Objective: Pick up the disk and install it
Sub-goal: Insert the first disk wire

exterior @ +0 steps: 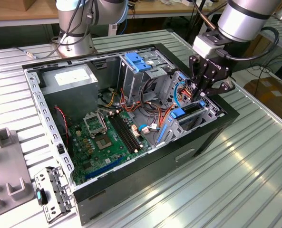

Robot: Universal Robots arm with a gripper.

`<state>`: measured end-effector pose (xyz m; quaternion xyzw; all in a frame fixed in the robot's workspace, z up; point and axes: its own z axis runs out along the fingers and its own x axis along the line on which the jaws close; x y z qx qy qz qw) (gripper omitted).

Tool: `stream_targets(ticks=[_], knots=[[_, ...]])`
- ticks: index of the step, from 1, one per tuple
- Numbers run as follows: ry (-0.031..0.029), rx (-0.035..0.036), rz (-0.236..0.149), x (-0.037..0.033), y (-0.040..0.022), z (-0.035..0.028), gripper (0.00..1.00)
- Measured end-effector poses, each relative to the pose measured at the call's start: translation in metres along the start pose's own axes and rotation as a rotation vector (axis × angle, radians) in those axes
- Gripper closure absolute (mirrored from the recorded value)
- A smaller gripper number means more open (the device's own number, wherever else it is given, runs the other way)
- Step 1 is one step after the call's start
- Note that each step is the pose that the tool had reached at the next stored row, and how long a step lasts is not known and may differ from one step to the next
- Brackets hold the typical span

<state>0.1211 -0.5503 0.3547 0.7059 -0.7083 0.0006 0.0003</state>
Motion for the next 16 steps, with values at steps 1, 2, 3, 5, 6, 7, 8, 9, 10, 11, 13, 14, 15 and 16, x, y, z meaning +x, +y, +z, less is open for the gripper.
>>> stream_targets(ticks=[1, 2, 3, 5, 6, 7, 8, 9, 10, 11, 13, 14, 15, 16], knots=[[0.0000, 0.0000, 0.001, 0.0000, 0.0000, 0.0006, 0.83], [-0.0001, 0.0000, 0.002, 0.0001, 0.0001, 0.0013, 0.83], [-0.0001, 0.0000, 0.002, 0.0003, 0.0002, 0.0019, 0.83], [0.0001, 0.0000, 0.002, 0.0010, 0.0016, 0.0032, 0.83], [-0.0001, 0.0000, 0.002, 0.0014, 0.0019, 0.0035, 0.83], [-0.0001, 0.0000, 0.002, 0.0021, 0.0020, 0.0038, 0.83], [-0.0001, 0.0000, 0.002, 0.0028, 0.0020, 0.0042, 0.83], [-0.0002, 0.0000, 0.002, 0.0031, 0.0020, 0.0047, 0.83], [-0.0001, 0.0000, 0.002, 0.0033, 0.0020, 0.0050, 0.83], [0.0000, 0.0000, 0.003, 0.0034, 0.0020, 0.0053, 0.83], [-0.0001, 0.0000, 0.003, 0.0040, 0.0020, 0.0062, 0.83], [-0.0002, 0.0000, 0.004, 0.0042, 0.0021, 0.0066, 0.83], [0.0000, 0.0000, 0.004, 0.0043, 0.0021, 0.0071, 0.83], [0.0001, 0.0000, 0.004, 0.0043, 0.0020, 0.0074, 0.83]])
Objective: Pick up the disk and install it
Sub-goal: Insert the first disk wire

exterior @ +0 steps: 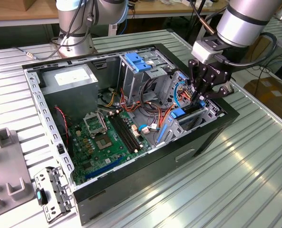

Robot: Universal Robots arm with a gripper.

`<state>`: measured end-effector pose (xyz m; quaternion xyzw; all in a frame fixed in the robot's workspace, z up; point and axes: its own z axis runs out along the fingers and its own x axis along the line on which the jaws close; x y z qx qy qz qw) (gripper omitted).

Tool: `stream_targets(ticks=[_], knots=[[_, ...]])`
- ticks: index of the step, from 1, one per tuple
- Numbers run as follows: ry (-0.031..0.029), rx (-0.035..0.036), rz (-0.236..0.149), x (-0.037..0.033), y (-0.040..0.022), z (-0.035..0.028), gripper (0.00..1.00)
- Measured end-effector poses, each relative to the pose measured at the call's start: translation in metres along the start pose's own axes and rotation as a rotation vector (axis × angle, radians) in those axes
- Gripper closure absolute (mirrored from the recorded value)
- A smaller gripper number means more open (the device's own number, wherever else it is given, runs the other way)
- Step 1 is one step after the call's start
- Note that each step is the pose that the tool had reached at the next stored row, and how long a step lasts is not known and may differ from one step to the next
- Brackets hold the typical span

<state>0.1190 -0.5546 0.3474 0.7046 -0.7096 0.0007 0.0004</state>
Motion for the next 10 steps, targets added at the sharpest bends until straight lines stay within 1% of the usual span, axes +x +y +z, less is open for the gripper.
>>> stream_targets(ticks=[7, 10], knots=[[-0.0001, 0.0000, 0.000, 0.0000, -0.0005, 0.0027, 0.83], [-0.0003, 0.0000, 0.000, 0.0000, -0.0005, 0.0059, 0.83]])
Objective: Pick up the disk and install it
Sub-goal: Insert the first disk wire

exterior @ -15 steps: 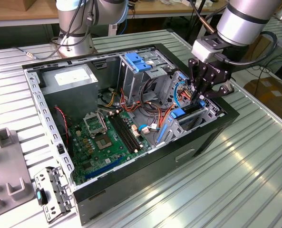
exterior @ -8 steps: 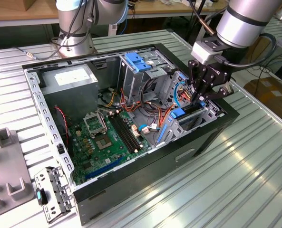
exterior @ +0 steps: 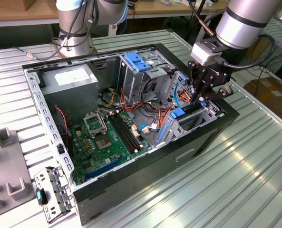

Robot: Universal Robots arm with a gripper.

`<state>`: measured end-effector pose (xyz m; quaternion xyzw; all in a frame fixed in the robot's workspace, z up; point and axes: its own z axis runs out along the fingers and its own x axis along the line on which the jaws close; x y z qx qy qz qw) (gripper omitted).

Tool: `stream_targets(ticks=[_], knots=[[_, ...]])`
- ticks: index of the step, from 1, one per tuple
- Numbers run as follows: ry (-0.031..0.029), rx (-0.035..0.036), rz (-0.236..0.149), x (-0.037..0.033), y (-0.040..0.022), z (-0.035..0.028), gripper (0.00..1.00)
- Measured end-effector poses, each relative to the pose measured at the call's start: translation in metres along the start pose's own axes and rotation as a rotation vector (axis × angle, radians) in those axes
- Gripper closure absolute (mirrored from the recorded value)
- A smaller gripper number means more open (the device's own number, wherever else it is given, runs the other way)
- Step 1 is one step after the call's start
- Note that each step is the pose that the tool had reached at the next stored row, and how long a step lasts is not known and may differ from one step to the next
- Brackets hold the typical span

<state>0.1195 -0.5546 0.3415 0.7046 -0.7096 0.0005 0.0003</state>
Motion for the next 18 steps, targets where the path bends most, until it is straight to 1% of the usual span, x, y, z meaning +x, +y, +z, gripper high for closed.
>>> stream_targets(ticks=[6, 8, 9, 10, 11, 13, 14, 15, 18], knots=[[-0.0001, -0.0001, 0.000, -0.0001, 0.0000, 0.0011, 0.83], [0.0001, 0.0000, 0.000, -0.0001, 0.0000, -0.0010, 0.82], [0.0002, 0.0000, 0.000, -0.0001, -0.0003, -0.0038, 0.76], [0.0005, 0.0000, 0.000, -0.0001, -0.0003, -0.0070, 0.76], [0.0010, 0.0000, 0.000, -0.0001, -0.0003, -0.0086, 0.76], [0.0008, 0.0000, 0.000, -0.0001, -0.0004, -0.0086, 0.76], [0.0010, 0.0000, 0.000, -0.0001, -0.0004, -0.0087, 0.84], [0.0010, 0.0000, 0.000, -0.0001, -0.0004, -0.0088, 0.89], [0.0011, 0.0000, 0.000, -0.0001, -0.0004, -0.0089, 0.89]])
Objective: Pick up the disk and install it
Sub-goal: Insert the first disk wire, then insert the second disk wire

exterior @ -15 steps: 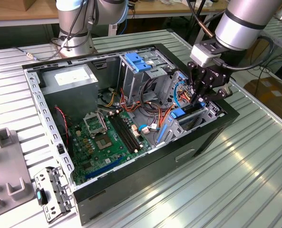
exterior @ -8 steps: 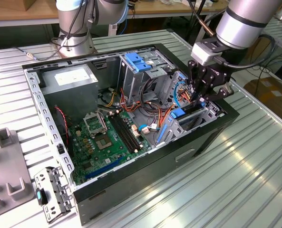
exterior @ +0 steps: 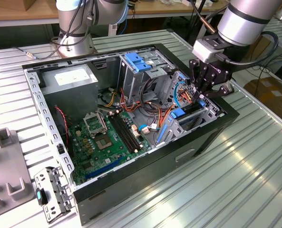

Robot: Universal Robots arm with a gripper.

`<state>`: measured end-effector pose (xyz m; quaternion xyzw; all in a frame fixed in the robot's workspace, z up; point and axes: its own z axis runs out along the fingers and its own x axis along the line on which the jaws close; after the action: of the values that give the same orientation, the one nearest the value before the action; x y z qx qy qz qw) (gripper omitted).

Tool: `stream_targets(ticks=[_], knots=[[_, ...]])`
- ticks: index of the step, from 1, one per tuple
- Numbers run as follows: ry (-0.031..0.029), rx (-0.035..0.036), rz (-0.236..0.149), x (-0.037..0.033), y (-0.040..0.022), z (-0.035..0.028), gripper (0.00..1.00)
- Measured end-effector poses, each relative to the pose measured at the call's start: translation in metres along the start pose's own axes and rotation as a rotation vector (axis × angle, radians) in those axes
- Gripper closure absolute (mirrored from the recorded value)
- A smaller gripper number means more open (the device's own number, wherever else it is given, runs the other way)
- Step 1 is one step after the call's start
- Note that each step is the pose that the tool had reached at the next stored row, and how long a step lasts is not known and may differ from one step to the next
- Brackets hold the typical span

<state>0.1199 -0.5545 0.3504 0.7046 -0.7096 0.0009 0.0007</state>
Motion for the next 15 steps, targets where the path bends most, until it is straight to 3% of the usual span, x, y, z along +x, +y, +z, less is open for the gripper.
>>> stream_targets(ticks=[7, 15], knots=[[0.0002, 0.0000, 0.000, 0.0000, 0.0004, -0.0007, 0.89], [0.0000, 0.0000, 0.000, 0.0001, 0.0056, -0.0006, 0.89]])
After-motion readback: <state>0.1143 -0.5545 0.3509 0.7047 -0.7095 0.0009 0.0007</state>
